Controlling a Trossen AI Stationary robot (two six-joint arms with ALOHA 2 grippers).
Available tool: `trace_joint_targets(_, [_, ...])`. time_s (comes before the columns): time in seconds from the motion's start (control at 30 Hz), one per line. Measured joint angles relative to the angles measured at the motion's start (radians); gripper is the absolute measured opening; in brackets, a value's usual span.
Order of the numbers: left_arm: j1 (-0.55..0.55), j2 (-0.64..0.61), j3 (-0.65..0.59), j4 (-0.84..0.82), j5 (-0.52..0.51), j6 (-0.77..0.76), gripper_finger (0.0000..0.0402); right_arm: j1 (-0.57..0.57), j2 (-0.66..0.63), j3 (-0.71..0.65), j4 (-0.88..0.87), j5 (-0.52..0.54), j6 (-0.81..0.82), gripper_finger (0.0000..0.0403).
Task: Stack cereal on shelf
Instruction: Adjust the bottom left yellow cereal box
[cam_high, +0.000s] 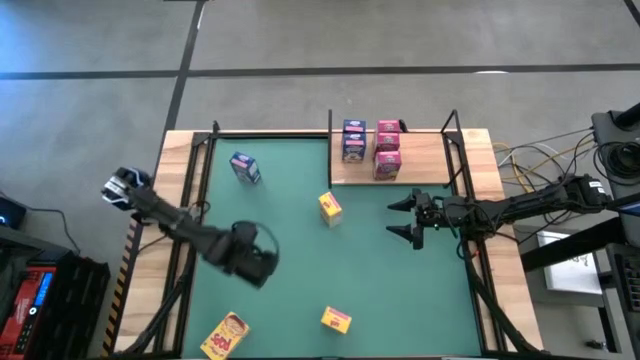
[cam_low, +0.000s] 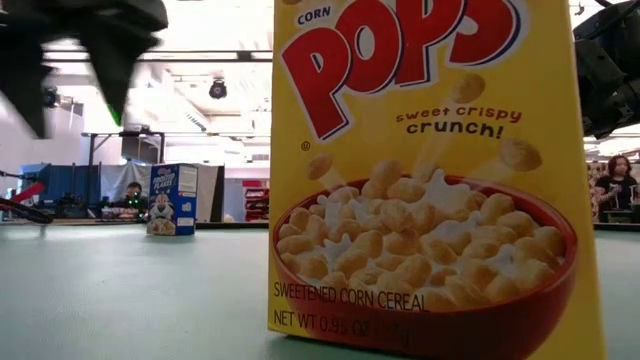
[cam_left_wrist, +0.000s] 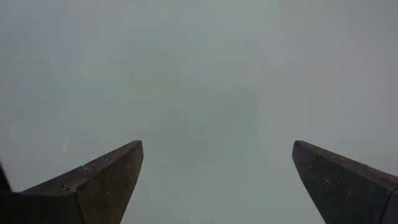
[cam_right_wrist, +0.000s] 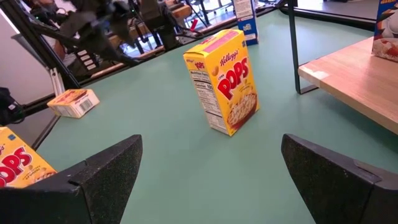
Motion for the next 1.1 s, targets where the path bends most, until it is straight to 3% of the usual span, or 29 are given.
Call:
trace_joint_targets(0.2, [-0.164, 0.023, -0.019, -0.007, 0.015, -0.236, 0.0396, 0.000, 0.000, 0.000, 0.000, 0.000, 0.000, 0.0373])
trace_joint_targets(0.43, [-0.265, 0.033, -0.009, 0.009, 0.222, -0.372, 0.0396, 0.000, 0.000, 0.000, 0.000, 0.000, 0.000, 0.0373])
trace_joint_targets(0.67, [-0.371, 0.063, -0.003, 0.071, 0.294, -0.486, 0.0396, 0.000, 0.000, 0.000, 0.000, 0.000, 0.000, 0.0373])
trace_joint_targets(1.1, [-0.454, 0.124, -0.003, 0.144, 0.286, -0.419, 0.0396, 0.000, 0.000, 0.000, 0.000, 0.000, 0.000, 0.0373])
